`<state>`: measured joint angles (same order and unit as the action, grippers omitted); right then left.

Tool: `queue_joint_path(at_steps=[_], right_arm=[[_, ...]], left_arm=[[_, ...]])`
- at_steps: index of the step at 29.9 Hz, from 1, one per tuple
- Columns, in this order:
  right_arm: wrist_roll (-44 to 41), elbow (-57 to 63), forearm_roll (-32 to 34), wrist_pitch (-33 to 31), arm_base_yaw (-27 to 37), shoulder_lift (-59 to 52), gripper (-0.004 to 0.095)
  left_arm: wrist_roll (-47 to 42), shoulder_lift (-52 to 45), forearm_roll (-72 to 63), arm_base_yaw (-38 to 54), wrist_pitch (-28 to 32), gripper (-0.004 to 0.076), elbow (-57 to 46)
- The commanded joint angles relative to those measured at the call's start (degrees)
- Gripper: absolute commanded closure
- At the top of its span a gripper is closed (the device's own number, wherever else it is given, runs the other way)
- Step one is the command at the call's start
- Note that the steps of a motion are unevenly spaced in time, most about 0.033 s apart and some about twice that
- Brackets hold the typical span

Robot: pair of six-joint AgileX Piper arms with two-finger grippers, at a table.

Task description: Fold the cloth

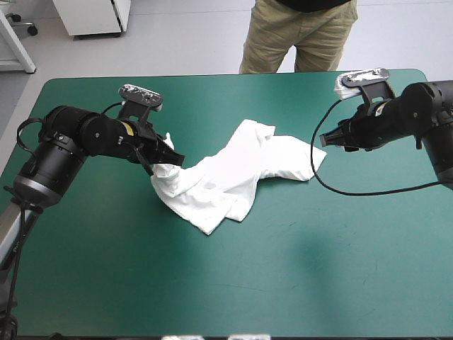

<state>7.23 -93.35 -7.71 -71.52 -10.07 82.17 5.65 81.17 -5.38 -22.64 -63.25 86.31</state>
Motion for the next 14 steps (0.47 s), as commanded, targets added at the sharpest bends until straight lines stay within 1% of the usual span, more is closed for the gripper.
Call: queue_joint_path(at_steps=[1, 14], right_arm=[[0.5, -1.9, 0.0, 1.0, 0.1, -1.6, 0.0516], [0.5, -1.9, 1.2, 1.5, 0.1, -1.3, 0.0514]], left_arm=[[-0.5, -2.0, -1.0, -0.2, 2.8, 0.0733, 1.9], [-0.5, -2.0, -1.0, -0.2, 2.8, 0.0733, 1.9]])
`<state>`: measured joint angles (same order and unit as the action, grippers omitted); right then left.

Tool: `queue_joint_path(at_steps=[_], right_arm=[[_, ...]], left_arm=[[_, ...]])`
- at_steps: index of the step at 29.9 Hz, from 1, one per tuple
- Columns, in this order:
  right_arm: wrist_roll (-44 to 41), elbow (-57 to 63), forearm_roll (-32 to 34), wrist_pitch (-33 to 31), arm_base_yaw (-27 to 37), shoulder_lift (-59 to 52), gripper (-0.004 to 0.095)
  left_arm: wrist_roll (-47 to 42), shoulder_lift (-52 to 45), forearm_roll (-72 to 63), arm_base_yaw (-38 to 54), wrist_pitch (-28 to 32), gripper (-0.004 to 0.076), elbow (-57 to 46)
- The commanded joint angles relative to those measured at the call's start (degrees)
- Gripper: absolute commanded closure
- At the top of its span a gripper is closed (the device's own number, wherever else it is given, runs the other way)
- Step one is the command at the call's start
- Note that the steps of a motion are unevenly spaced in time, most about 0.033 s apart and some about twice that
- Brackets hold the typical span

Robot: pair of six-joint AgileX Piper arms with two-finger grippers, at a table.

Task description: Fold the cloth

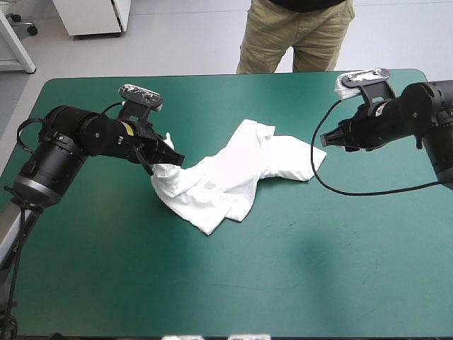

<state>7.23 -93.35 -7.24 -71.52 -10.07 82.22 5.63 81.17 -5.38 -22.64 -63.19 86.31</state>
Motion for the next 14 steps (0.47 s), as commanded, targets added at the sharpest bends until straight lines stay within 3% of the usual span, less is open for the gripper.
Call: queue_joint_path(at_steps=[1, 8, 14], right_arm=[[0.5, -1.9, 1.0, 1.3, 0.1, -1.1, 0.0507], [0.5, -1.9, 1.6, 2.1, 0.1, 3.1, 0.0364], [-0.1, -1.9, 1.6, 7.7, 0.1, 10.9, 0.0352]], left_arm=[[-0.5, -2.0, -1.0, -0.2, 2.7, 0.0733, 1.9], [-0.5, -2.0, -0.9, -0.2, 2.5, 0.0733, 1.9], [-0.5, -2.0, -0.6, -0.2, 2.5, 0.0733, 1.9]])
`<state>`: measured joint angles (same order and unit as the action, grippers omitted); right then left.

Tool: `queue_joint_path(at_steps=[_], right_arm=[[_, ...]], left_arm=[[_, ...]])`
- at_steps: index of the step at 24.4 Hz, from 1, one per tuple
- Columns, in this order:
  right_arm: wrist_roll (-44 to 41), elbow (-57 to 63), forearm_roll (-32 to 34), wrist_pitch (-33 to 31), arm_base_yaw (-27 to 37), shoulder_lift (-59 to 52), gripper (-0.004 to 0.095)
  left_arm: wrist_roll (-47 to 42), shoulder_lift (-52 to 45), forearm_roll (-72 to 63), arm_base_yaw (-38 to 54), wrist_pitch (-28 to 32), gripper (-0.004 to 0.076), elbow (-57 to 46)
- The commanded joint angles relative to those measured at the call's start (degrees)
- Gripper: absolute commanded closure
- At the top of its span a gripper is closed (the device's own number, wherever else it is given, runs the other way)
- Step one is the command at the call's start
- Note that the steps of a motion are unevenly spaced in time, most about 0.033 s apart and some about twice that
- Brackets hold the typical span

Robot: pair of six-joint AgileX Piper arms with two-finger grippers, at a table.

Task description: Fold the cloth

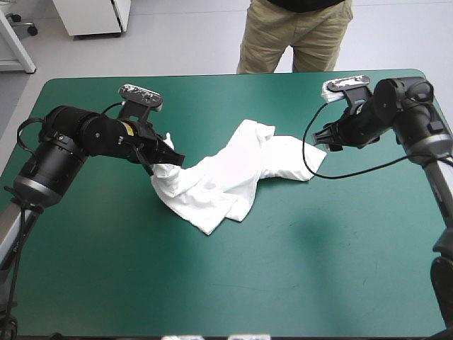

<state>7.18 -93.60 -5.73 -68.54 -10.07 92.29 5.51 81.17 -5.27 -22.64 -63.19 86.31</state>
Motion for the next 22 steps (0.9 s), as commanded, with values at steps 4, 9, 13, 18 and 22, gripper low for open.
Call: queue_joint_path(at_steps=[4, 9, 13, 18, 22], right_arm=[[-0.1, -1.6, 0.1, 9.3, 0.1, 5.4, 0.0353], [-0.1, -1.6, -0.9, 12.6, 0.9, 10.8, 0.0352], [0.8, -1.6, -4.7, 15.7, 3.8, 16.2, 0.0352], [2.7, -3.3, -6.0, 16.1, 4.6, 22.2, 0.0352], [3.1, -5.9, -8.2, 13.1, 4.0, 25.4, 0.0354]], left_arm=[[-0.4, -2.0, -0.7, -0.2, 2.0, 0.0733, 1.9], [-0.4, -2.0, -0.7, -0.2, 2.0, 0.0733, 1.9], [-0.4, -2.0, -0.5, -0.2, 2.0, 0.0733, 1.9], [-0.2, -2.0, -0.5, -0.2, 2.0, 0.0733, 1.9], [-0.2, -2.0, -0.5, -0.2, 2.2, 0.0733, 1.9]])
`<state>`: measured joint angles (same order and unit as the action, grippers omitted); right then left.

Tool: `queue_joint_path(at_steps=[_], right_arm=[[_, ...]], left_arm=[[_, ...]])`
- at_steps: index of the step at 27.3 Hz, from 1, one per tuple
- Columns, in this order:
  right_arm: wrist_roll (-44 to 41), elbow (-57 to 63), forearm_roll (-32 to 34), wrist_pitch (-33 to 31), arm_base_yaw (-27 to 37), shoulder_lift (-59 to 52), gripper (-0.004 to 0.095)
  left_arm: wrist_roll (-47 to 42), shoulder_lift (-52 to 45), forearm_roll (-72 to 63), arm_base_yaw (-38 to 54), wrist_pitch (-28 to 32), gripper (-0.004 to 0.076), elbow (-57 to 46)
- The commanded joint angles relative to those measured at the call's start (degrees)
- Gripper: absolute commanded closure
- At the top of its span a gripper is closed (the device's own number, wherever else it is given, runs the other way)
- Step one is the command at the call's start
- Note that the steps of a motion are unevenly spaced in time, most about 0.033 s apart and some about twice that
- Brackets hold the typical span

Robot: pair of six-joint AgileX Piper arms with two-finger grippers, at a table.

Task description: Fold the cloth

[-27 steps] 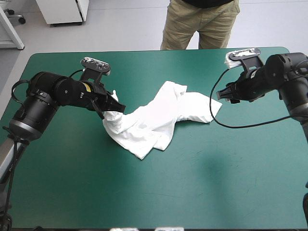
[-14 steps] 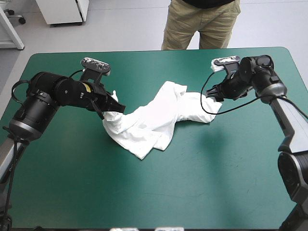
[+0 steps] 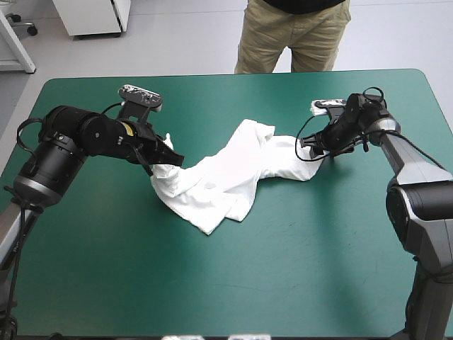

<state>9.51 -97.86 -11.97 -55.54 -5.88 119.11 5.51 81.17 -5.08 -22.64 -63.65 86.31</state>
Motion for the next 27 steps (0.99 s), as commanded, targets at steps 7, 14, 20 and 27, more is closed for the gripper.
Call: queue_joint_path(at_steps=[7, 14, 20, 27], right_arm=[[2.0, -1.7, -0.5, -4.0, -3.8, -0.9, 0.042], [1.4, -1.7, 2.3, -4.9, -4.3, -0.6, 0.0932], [1.2, -1.9, 3.1, -4.6, -4.3, -2.9, 0.0911], [1.3, -1.9, 2.9, -7.2, -4.3, -16.2, 0.0911]], left_arm=[[-0.2, -2.0, -0.7, -0.2, 3.6, 0.0733, 1.9], [-0.2, -2.0, -0.7, -0.2, 3.6, 0.0733, 1.9], [-0.2, -2.0, -0.3, -0.2, 4.4, 0.0733, 1.9], [-2.7, -2.0, 6.3, -0.1, 4.2, 0.0733, 5.8]])
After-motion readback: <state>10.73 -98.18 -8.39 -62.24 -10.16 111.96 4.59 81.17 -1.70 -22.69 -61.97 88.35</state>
